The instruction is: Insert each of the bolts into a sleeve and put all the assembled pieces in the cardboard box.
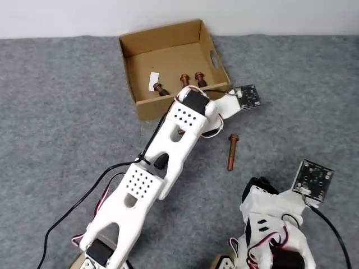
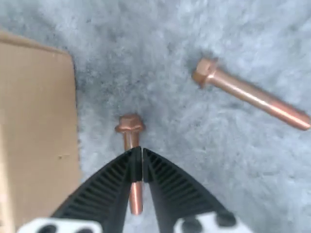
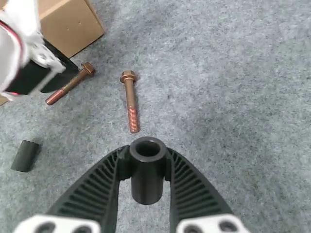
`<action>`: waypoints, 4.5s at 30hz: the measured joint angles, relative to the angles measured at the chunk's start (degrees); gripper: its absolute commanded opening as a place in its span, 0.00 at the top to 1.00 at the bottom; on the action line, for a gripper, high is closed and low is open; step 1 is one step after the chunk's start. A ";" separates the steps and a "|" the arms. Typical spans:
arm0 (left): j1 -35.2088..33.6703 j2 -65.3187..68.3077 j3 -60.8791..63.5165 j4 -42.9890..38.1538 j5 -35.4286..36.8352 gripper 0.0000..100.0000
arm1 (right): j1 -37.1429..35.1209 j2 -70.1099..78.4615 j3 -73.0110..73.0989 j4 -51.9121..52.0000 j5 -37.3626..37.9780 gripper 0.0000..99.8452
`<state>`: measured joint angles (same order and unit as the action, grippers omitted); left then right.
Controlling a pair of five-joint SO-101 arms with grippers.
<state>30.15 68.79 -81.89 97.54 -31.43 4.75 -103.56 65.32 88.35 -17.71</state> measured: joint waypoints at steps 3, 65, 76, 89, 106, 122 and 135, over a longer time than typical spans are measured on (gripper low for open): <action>0.18 0.00 -6.68 1.14 1.05 1.00 | 0.00 0.00 0.00 0.00 0.00 0.99; -3.16 4.40 8.79 -18.20 1.05 0.99 | 0.00 -0.09 0.00 -0.09 0.00 0.99; -2.29 4.31 7.38 -11.52 3.43 0.99 | 0.00 -0.09 0.00 -0.09 0.00 0.99; -1.14 4.75 6.15 0.26 4.66 1.00 | 0.00 -0.09 0.00 -0.09 0.00 0.99; -0.44 -1.67 4.40 1.23 14.59 0.79 | 0.00 -0.09 0.00 -0.09 0.00 0.99; -5.80 6.33 2.99 -5.71 18.46 0.92 | 0.00 -0.09 0.00 -0.09 0.00 0.99; -3.87 6.42 1.85 0.44 8.70 1.00 | 0.00 -0.09 0.00 -0.09 0.00 0.99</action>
<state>26.29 75.21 -80.04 97.98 -22.73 4.75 -103.65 65.32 88.26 -17.71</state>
